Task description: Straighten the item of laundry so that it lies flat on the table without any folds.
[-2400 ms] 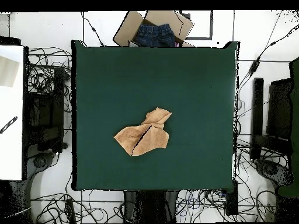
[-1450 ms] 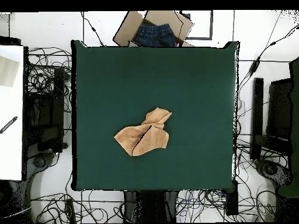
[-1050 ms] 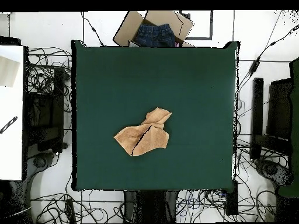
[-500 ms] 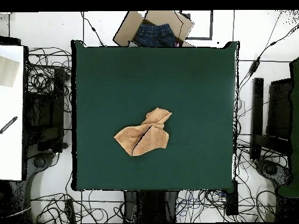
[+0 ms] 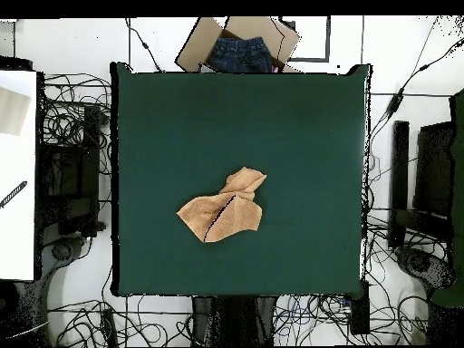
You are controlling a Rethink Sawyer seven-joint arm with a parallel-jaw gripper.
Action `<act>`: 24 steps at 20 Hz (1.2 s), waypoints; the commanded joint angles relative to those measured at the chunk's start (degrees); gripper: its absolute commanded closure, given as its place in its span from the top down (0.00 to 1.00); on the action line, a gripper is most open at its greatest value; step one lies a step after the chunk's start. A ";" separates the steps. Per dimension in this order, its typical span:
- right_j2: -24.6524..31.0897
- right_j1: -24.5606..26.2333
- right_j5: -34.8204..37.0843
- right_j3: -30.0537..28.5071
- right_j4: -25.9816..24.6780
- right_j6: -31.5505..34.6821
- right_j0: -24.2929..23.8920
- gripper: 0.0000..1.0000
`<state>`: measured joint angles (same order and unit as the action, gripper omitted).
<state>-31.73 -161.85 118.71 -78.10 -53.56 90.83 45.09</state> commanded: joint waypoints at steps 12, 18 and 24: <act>-7.69 10.11 11.95 -1.23 1.19 -14.34 -3.35 1.00; -5.62 12.72 17.59 5.76 -1.52 -19.73 -5.01 1.00; -16.09 12.07 15.83 14.66 -8.58 -33.91 1.68 1.00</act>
<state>-36.23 -153.67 132.58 -71.60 -55.41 79.96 43.00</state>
